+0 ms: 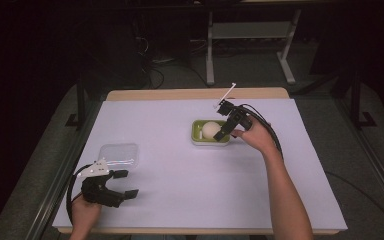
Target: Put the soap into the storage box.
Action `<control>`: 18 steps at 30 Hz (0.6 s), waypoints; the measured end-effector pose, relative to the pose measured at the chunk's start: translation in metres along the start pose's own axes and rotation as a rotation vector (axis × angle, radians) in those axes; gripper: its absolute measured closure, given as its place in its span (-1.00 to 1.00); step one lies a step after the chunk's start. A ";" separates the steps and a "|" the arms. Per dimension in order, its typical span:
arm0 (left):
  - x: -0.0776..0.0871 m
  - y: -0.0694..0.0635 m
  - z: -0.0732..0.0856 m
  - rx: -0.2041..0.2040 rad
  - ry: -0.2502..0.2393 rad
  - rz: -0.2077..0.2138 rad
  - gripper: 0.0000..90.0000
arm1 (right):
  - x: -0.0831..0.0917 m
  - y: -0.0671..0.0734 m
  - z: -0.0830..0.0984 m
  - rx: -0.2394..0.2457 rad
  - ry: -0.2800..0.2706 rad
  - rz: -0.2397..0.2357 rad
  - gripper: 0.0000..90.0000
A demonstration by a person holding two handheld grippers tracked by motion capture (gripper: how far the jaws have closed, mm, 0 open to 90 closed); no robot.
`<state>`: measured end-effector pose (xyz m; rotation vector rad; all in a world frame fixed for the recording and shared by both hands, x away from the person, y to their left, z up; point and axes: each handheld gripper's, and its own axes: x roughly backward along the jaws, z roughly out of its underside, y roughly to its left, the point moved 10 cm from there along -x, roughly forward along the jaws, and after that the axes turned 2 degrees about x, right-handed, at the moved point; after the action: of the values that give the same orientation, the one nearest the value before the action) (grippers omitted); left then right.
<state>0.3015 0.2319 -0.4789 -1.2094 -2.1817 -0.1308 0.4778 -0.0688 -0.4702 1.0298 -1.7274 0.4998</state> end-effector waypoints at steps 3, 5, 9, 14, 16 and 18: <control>0.000 0.000 0.000 -0.001 0.000 0.000 -0.71 | 0.002 0.003 0.006 0.000 -0.004 0.000 -0.49; 0.000 0.000 0.000 -0.002 0.002 0.001 -0.71 | 0.003 0.005 0.008 0.007 -0.011 -0.005 -0.49; -0.001 -0.001 0.000 -0.001 0.002 0.001 -0.71 | 0.006 0.011 0.017 0.005 -0.015 -0.005 -0.50; -0.001 -0.001 0.000 0.000 0.006 0.002 -0.71 | 0.009 0.021 0.032 0.010 -0.027 -0.010 -0.50; -0.001 -0.001 0.000 0.000 0.007 0.002 -0.71 | 0.010 0.024 0.038 0.009 -0.039 -0.006 -0.50; -0.001 -0.002 0.000 -0.005 0.006 0.004 -0.71 | 0.013 0.028 0.046 0.011 -0.044 -0.003 -0.51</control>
<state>0.3005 0.2299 -0.4795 -1.2141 -2.1753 -0.1375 0.4277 -0.0920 -0.4730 1.0579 -1.7639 0.4887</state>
